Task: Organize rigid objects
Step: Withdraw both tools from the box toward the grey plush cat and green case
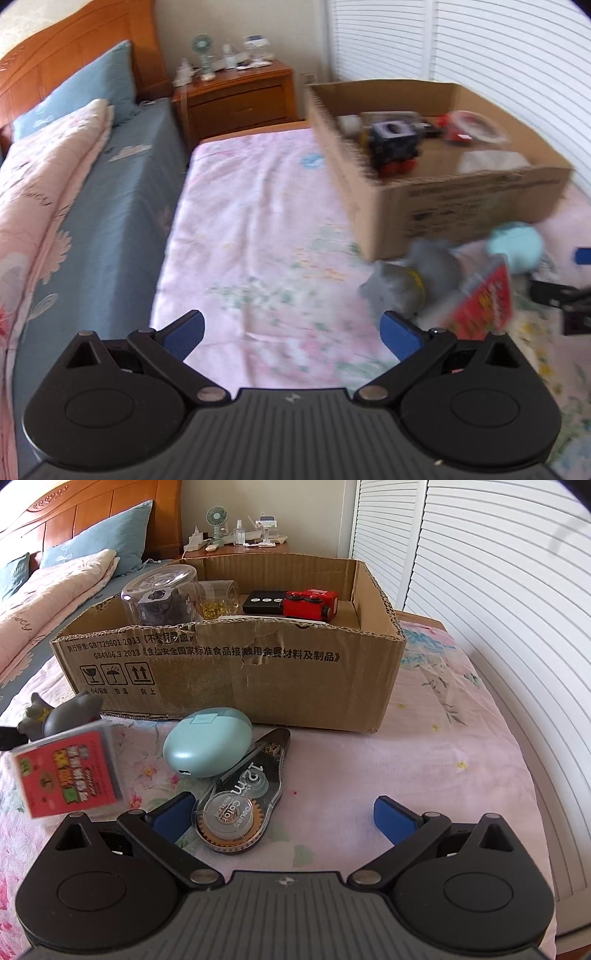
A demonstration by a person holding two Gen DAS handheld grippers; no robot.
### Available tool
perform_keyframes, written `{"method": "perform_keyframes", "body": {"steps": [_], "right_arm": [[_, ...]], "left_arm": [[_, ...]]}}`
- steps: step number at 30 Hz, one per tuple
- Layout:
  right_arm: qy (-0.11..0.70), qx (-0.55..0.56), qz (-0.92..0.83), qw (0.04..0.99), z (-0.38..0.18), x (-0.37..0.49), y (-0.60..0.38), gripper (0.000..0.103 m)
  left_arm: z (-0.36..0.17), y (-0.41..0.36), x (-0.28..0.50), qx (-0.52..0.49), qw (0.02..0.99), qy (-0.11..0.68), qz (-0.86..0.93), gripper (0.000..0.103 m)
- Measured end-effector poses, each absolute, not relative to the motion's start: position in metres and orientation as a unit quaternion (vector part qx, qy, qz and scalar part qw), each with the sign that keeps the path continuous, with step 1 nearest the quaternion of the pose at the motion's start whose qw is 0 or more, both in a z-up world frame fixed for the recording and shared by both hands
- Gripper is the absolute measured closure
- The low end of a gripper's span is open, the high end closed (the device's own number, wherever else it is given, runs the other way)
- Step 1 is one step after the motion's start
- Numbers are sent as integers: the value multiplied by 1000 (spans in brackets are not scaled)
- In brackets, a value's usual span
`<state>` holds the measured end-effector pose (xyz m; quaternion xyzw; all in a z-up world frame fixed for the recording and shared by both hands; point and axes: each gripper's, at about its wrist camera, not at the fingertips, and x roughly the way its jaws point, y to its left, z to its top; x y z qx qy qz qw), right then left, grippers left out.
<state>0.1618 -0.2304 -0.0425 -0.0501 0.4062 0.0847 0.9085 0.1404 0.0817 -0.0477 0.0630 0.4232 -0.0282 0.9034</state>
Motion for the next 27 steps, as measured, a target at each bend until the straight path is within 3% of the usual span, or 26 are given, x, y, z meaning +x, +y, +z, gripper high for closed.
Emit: {"method": "perform_keyframes", "body": {"steps": [12, 20, 27], "right_arm": [[405, -53, 92, 908, -43, 155, -233, 0], [403, -55, 96, 908, -43, 153, -234, 0], [403, -54, 96, 908, -43, 153, -234, 0]], "left_arm": [[-52, 58, 135, 78, 896, 432, -63, 2], [-57, 89, 155, 109, 898, 425, 36, 2], [-36, 104, 149, 51, 904, 423, 23, 2]]}}
